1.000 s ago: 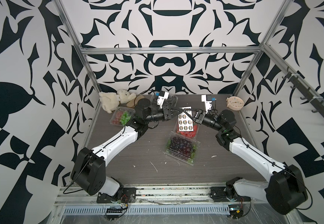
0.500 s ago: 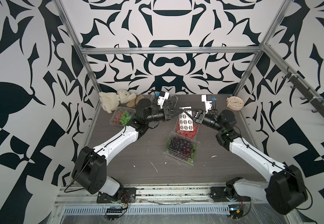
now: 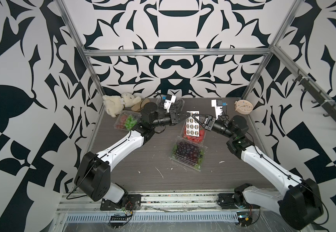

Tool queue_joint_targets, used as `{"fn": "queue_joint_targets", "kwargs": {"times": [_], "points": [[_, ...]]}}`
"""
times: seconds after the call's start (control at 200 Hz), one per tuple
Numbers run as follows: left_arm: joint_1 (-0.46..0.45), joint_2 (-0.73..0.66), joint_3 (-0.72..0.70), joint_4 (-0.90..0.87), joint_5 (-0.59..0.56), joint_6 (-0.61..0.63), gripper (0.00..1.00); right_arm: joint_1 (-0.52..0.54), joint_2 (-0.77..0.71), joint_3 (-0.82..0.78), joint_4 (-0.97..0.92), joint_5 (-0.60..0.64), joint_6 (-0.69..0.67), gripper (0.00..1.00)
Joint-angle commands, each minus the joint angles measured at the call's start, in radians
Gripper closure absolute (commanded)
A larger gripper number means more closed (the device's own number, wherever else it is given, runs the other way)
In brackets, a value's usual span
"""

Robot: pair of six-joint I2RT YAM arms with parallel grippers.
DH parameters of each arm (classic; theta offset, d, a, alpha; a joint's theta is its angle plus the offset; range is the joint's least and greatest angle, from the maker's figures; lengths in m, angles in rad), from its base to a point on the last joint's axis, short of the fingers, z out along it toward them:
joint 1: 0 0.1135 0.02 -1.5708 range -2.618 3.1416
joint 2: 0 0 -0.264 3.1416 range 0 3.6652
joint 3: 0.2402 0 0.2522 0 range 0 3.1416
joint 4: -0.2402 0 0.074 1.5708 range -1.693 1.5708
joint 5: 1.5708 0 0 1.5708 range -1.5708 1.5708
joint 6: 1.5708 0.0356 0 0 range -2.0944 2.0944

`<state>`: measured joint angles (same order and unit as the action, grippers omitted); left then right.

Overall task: Label fruit boxes
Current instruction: Tear off the label from the label sticker.

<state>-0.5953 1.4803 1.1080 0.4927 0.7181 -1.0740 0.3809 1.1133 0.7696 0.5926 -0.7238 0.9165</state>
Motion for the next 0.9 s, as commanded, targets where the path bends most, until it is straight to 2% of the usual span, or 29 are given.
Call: {"fn": "queue_joint_targets", "kwargs": {"times": [0.0, 0.04, 0.32, 0.49, 0.56, 0.895], "points": [[0.004, -0.026, 0.012, 0.019, -0.019, 0.000, 1.00, 0.000, -0.064, -0.012, -0.046, 0.017, -0.090, 0.76], [0.004, -0.024, 0.012, 0.026, -0.018, -0.005, 1.00, 0.001, -0.071, -0.017, -0.057, 0.017, -0.099, 0.73], [0.004, -0.024, 0.017, 0.039, -0.009, -0.023, 1.00, 0.001, -0.058, -0.004, -0.101, 0.017, -0.121, 0.73], [0.004, -0.024, 0.019, 0.039, -0.002, -0.030, 1.00, 0.001, -0.048, 0.017, -0.109, 0.027, -0.129, 0.87], [0.005, -0.024, 0.021, 0.043, 0.002, -0.035, 1.00, 0.001, -0.045, 0.026, -0.120, 0.031, -0.136, 1.00], [0.004, -0.059, 0.039, 0.001, -0.005, -0.038, 1.00, 0.003, -0.086, 0.048, -0.264, 0.104, -0.252, 1.00]]}}
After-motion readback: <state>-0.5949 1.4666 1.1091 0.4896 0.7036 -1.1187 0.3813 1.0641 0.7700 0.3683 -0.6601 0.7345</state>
